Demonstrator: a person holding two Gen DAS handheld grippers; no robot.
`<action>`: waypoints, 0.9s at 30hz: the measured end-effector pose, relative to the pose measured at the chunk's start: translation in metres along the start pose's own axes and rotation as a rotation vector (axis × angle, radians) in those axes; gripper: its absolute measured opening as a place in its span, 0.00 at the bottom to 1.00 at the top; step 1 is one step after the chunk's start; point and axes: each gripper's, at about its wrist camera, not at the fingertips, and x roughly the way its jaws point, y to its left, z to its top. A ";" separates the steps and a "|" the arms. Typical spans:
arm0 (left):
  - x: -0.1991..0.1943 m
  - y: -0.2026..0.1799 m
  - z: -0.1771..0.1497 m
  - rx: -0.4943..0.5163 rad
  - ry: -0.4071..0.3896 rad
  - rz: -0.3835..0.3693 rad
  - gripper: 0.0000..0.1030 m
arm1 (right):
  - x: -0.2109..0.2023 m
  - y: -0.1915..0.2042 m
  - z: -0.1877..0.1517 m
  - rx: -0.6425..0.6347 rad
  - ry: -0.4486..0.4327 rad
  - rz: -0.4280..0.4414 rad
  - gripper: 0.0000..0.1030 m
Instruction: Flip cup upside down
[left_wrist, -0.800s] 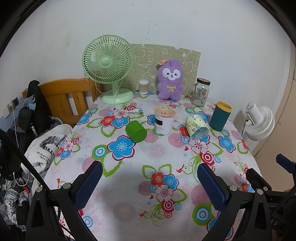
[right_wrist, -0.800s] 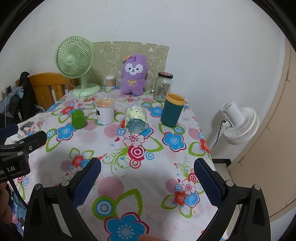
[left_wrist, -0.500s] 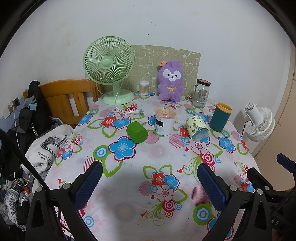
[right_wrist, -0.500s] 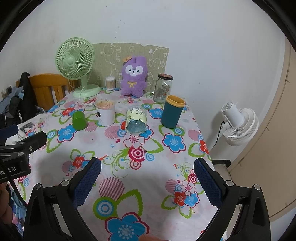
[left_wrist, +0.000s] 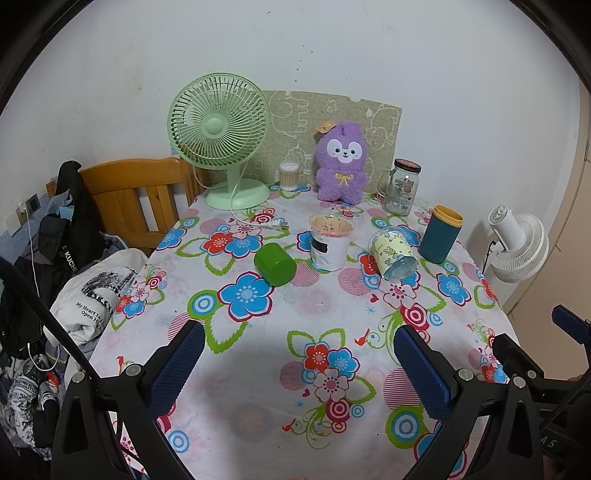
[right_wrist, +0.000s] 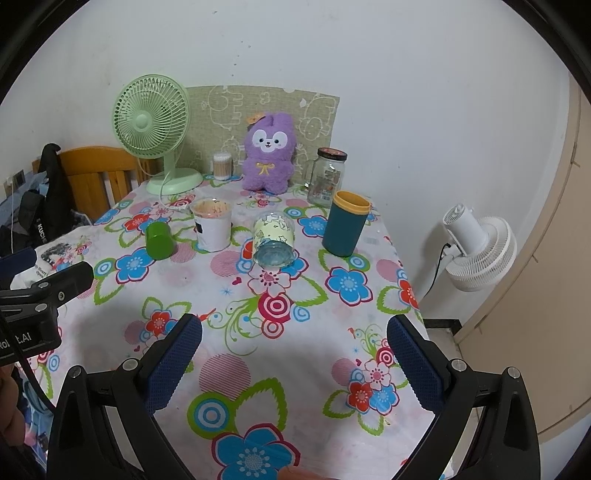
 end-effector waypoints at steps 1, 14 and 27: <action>-0.001 0.001 0.001 -0.001 0.000 0.002 1.00 | 0.001 0.000 0.001 -0.002 0.002 0.002 0.98; 0.020 0.033 0.004 -0.060 0.047 0.039 1.00 | 0.030 0.029 0.017 -0.065 0.039 0.049 0.98; 0.064 0.078 0.014 -0.104 0.094 0.078 1.00 | 0.082 0.080 0.046 -0.127 0.098 0.134 0.98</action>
